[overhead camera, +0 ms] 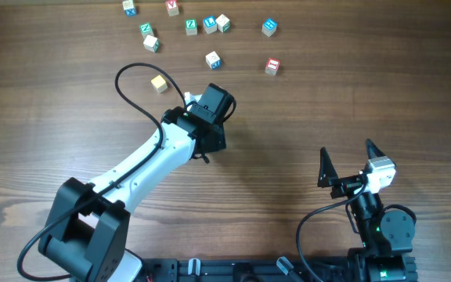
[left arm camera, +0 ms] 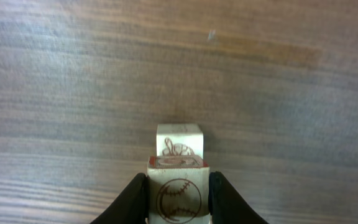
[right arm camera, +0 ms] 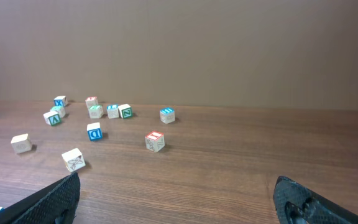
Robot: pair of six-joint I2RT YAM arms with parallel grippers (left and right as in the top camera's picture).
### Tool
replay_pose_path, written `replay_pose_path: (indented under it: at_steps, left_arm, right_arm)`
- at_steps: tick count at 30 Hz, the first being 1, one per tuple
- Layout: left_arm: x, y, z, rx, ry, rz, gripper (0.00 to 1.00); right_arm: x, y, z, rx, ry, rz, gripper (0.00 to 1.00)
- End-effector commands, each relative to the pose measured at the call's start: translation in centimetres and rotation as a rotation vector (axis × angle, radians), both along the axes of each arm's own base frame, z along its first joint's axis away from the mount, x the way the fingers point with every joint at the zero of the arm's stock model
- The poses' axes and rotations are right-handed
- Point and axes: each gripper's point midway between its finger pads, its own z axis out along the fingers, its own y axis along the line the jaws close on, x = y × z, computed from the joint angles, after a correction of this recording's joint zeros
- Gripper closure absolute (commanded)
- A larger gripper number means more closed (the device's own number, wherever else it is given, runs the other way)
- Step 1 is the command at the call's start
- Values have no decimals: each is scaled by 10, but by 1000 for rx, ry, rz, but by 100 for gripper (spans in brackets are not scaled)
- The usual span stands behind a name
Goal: Form a tower
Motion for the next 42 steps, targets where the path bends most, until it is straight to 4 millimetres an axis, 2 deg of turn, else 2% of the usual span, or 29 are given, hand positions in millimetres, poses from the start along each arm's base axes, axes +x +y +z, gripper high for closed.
replay_pose_path:
  at_steps: [1,8,27,32,36,42]
  left_arm:
    - [5,4,-3,35,-27,13,74]
    - [3,6,-16,19,-36,40,71]
    - [8,3,-14,7,-55,36,63]
    - [5,-1,-15,-13,-40,29,63]
    - [4,-3,-15,-22,-34,25,69]
    - [3,-3,-16,-23,-28,24,70]
  right_arm:
    - [0,-1,2,7,-9,-9,0]
    - [0,-1,2,7,-9,-9,0]
    - [0,-1,2,7,-9,-9,0]
    - [0,-1,2,7,-9,-9,0]
    - [0,-1,2,7,-9,-9,0]
    - [0,-1,2,7,-9,-9,0]
